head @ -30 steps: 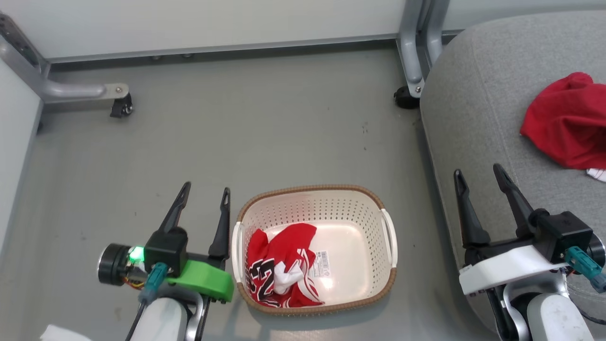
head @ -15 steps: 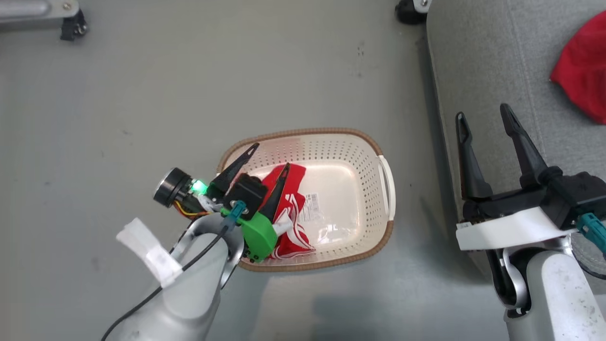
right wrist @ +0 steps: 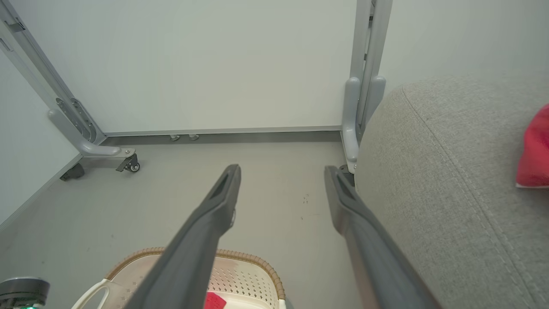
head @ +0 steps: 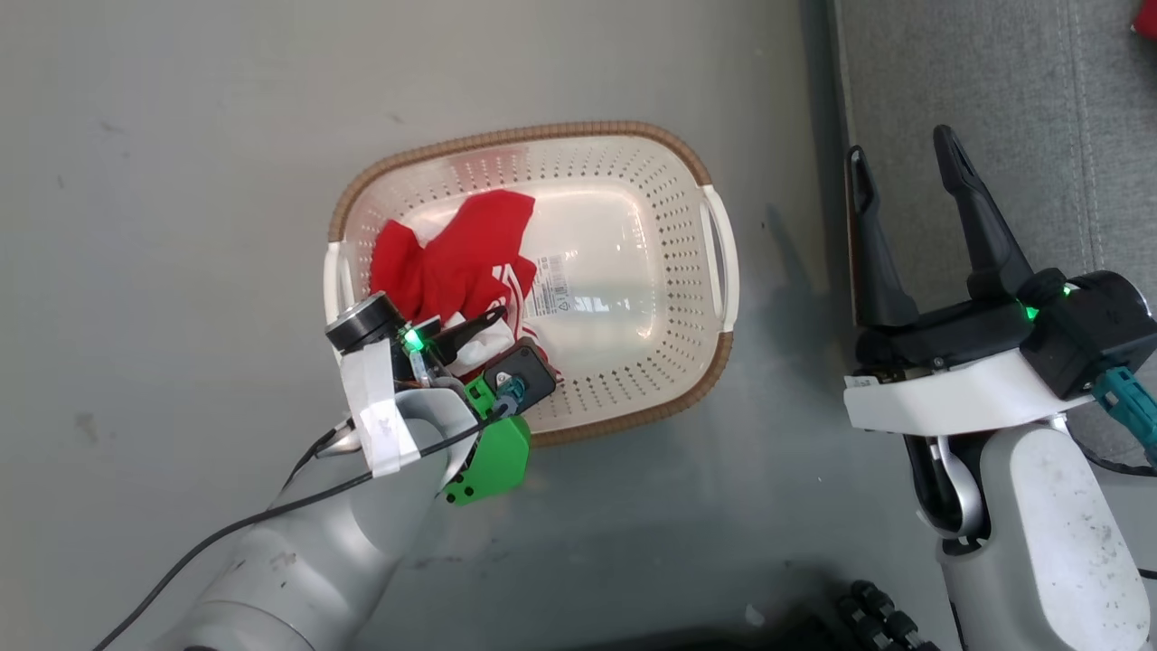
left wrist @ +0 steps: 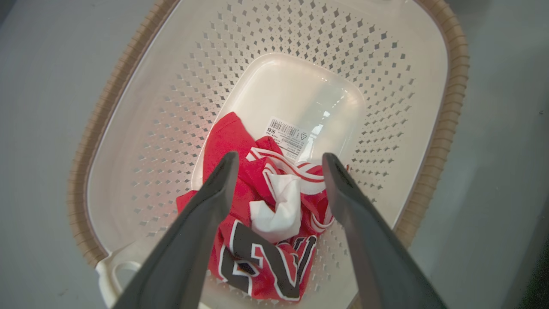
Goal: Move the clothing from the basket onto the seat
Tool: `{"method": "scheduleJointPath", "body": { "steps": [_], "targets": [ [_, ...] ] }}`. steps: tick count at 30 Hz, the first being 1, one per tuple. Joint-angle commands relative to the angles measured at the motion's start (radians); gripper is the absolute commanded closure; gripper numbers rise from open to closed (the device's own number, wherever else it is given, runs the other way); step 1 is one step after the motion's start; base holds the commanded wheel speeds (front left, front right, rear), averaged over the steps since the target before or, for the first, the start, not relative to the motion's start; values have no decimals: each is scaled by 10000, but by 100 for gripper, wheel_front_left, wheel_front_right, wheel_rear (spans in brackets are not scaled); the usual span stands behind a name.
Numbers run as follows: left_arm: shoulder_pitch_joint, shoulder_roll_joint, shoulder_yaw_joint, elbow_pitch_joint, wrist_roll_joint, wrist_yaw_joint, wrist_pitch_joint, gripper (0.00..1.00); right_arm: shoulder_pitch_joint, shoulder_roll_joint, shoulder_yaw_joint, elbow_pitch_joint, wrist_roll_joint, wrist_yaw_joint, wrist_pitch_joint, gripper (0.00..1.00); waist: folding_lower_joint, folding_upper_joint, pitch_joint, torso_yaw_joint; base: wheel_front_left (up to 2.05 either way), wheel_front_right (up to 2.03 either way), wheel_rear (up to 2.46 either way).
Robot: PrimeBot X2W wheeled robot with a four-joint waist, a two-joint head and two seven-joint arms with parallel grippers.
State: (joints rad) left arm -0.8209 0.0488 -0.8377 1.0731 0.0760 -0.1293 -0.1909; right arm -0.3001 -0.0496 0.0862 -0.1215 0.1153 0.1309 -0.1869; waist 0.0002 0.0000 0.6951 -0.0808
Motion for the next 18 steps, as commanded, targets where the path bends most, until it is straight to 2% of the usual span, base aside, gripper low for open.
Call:
{"method": "scheduleJointPath", "body": {
  "steps": [1,6,18],
  "targets": [
    [-330,54,-214,233,-216,-17,54,0,-247,-17,64,59,88,-3,-127,0,-2,0,1076,-538,0,0,0],
    [-857,127,-821,1112,-826,-8,197,0,-600,-14,330,291,416,-3,-419,0,-2,0,1677,-998,0,0,0],
    [-1680,1021,-1294,1944,-1468,-10,964,0,-991,-11,953,887,1283,-3,-791,0,-2,0,2699,-1807,0,0,0]
  ]
}}
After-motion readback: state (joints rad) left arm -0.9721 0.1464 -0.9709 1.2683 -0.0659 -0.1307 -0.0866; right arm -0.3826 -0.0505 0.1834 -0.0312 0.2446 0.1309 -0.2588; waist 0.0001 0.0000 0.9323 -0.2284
